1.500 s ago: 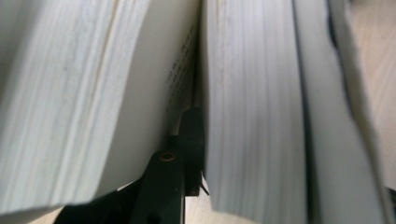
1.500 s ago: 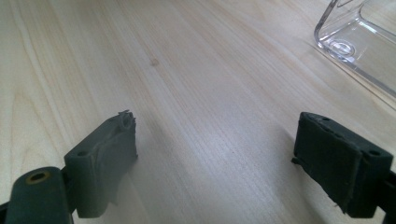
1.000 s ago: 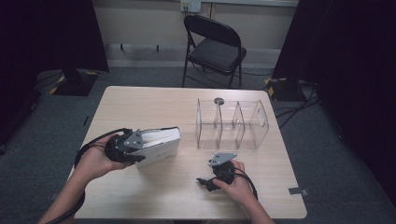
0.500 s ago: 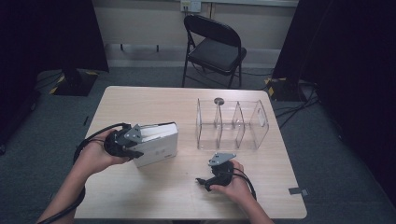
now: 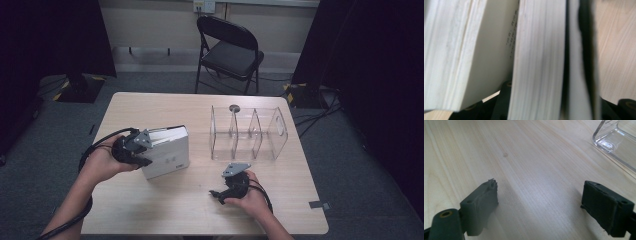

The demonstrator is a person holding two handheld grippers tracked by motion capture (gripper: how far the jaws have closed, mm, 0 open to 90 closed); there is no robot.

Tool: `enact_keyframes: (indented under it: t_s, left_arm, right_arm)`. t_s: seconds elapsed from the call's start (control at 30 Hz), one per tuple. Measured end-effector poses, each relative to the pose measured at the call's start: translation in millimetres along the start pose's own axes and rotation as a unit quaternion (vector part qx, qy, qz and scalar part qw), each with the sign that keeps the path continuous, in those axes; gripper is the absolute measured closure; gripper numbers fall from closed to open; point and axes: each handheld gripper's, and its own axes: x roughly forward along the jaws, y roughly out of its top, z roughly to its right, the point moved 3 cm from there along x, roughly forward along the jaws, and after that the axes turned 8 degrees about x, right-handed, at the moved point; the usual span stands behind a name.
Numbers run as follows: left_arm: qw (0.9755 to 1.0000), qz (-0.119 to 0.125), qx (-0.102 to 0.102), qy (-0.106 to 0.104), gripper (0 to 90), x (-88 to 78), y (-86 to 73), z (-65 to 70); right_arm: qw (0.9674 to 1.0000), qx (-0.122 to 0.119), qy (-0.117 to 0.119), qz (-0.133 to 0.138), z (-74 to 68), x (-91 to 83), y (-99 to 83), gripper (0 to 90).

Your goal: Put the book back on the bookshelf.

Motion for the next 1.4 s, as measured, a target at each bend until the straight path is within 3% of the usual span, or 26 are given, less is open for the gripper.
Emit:
enact_keyframes:
  t_s: [0.17, 0.3, 0.37, 0.47, 0.5, 0.53, 0.63, 0.8, 0.87, 0.93, 0.97, 1.07, 1.4]
  left_arm:
    - [1.0000, 0.005, -0.004, -0.003, 68.8, 0.1, -0.9, -0.8]
    - [0.9999, 0.010, -0.011, -0.001, 66.6, 0.6, -3.1, -1.6]
    - [0.9998, 0.010, -0.018, -0.002, 66.3, 0.7, -4.3, -2.0]
    - [0.9997, 0.010, -0.023, -0.006, 62.1, 1.0, -6.1, -2.4]
    - [0.9998, 0.005, -0.016, -0.008, 60.9, 0.4, -6.9, -3.0]
    - [0.9996, 0.012, -0.026, -0.005, 59.9, 1.5, -7.0, -1.7]
    - [0.9994, 0.014, -0.031, -0.009, 57.9, 2.2, -9.4, -2.3]
    - [0.9993, 0.020, -0.032, -0.006, 57.4, 2.9, -10.3, -2.3]
    - [0.9985, 0.031, -0.045, -0.006, 55.8, 4.4, -10.8, -1.3]
    - [0.9988, 0.027, -0.041, 0.005, 53.2, 4.4, -12.4, -2.4]
    - [0.9983, 0.029, -0.050, 0.004, 50.9, 4.6, -13.2, -2.2]
    - [0.9986, 0.022, -0.048, 0.001, 49.5, 3.9, -15.6, -3.0]
    - [0.9971, 0.045, -0.060, 0.016, 44.3, 4.6, -19.3, -0.3]
  right_arm:
    - [0.9996, -0.008, 0.007, -0.025, -3.2, -0.6, 5.1, 17.9]
    - [0.9986, -0.003, 0.040, -0.035, -3.6, 0.3, 12.2, 21.8]
    - [0.9980, -0.014, 0.052, -0.035, -5.0, 0.7, 16.2, 22.1]
    - [0.9970, -0.033, 0.044, -0.055, -4.5, -0.4, 23.6, 22.0]
    - [0.9965, -0.039, 0.050, -0.055, -3.7, -0.9, 26.6, 22.0]
    - [0.9966, -0.035, 0.052, -0.053, -3.3, -2.1, 30.0, 22.1]
    - [0.9957, -0.042, 0.068, -0.047, -2.9, -4.7, 41.1, 22.5]
    - [0.9950, -0.056, 0.069, -0.046, -4.7, -5.5, 58.0, 22.4]
    - [0.9948, -0.062, 0.067, -0.045, -6.1, -4.5, 64.8, 22.4]
    - [0.9943, -0.066, 0.070, -0.046, -7.5, -4.2, 71.2, 22.3]
    - [0.9943, -0.067, 0.071, -0.043, -7.4, -4.1, 74.7, 22.4]
    - [0.9940, -0.065, 0.079, -0.037, -7.1, -4.6, 84.2, 22.4]
    - [0.9926, -0.084, 0.081, -0.036, -5.2, -6.0, 116.4, 22.4]
